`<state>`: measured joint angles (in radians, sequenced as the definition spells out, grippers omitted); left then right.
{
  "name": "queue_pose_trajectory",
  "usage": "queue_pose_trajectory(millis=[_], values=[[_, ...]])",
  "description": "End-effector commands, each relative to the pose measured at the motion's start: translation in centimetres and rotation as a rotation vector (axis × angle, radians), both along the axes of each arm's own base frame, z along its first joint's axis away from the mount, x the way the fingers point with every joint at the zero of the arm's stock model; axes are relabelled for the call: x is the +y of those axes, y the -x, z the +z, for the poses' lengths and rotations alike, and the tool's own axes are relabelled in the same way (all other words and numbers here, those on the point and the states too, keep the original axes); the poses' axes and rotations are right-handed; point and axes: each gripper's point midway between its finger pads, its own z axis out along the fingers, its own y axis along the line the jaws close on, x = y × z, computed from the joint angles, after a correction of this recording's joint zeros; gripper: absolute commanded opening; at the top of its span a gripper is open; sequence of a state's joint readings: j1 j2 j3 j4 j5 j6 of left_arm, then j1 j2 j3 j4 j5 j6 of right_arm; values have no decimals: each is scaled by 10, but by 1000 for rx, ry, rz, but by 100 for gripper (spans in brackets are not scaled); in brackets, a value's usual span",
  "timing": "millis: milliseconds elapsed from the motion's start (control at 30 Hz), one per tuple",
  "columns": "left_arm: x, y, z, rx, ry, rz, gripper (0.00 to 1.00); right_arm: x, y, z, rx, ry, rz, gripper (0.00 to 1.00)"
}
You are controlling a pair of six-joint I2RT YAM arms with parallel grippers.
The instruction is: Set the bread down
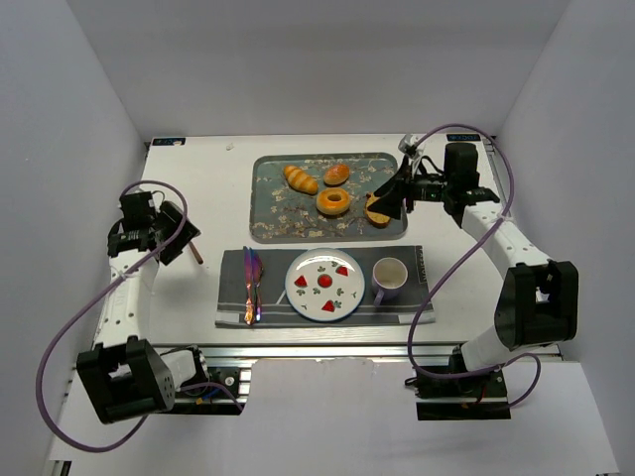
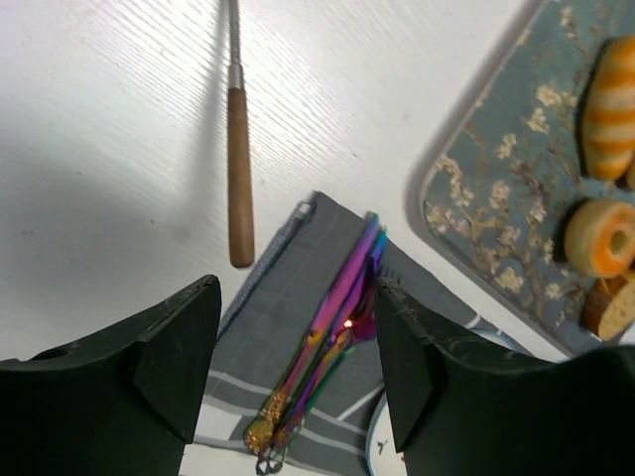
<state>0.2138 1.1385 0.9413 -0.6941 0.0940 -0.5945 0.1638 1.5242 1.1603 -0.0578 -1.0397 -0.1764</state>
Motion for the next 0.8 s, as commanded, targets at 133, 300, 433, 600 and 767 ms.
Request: queue_pose_trajectory(millis=[133,300,433,600,767], values=[[20,-21,-25,0,-26,-23,73,-3,23,-6,-1,-14,48,66],[12,-35,-62,-8,27,-74,72,-2,23,-8,13,-12,50,66],[5,-44,-84,-8,64,-120,69,-2,24,-8,16,-11,52,67],[10,-54,-102,14,58,-118,67,-3,27,-7,16,-9,51,67],[18,-59,-111,49,42,-94,61,-4,27,-6,17,-5,43,67]])
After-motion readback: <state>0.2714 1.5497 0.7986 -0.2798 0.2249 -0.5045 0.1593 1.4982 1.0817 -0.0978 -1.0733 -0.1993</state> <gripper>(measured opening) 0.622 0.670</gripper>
